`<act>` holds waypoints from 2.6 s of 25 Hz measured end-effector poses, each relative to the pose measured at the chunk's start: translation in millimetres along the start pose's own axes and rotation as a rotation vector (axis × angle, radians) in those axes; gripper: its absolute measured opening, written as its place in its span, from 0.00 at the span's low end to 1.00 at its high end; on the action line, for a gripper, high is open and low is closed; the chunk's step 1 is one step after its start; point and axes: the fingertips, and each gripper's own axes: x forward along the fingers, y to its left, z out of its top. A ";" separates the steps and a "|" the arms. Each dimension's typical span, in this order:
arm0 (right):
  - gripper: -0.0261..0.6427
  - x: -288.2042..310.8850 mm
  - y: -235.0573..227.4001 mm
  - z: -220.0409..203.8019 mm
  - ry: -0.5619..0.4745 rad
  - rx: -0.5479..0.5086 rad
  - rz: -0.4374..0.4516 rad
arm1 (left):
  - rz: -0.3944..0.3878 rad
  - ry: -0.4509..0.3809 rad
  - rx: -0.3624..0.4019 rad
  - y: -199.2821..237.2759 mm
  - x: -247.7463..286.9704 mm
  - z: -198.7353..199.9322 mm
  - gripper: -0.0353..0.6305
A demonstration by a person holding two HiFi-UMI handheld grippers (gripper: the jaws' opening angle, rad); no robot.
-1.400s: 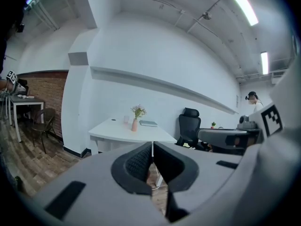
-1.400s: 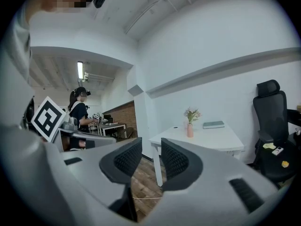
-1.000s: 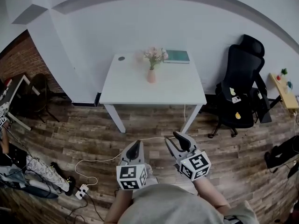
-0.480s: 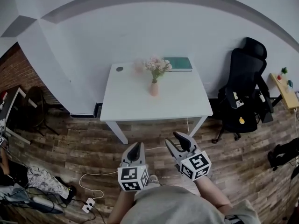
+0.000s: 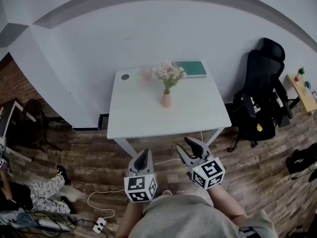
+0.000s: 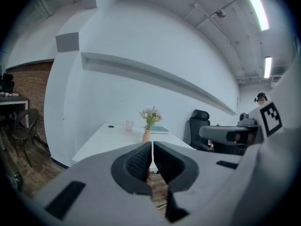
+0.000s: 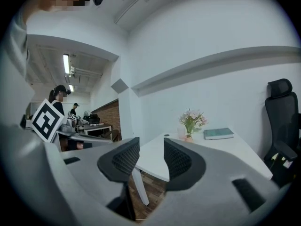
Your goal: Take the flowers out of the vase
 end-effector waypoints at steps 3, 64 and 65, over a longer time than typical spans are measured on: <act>0.28 10.9 -4.5 0.0 0.002 0.003 -0.008 | -0.001 0.003 -0.003 8.0 9.2 1.9 0.07; 0.33 290.6 -213.1 -28.2 0.193 0.036 -0.058 | 0.032 0.084 -0.012 107.7 280.0 64.1 0.07; 0.34 293.9 -214.2 -29.2 0.198 0.035 -0.056 | 0.033 0.085 -0.012 109.2 282.2 64.3 0.07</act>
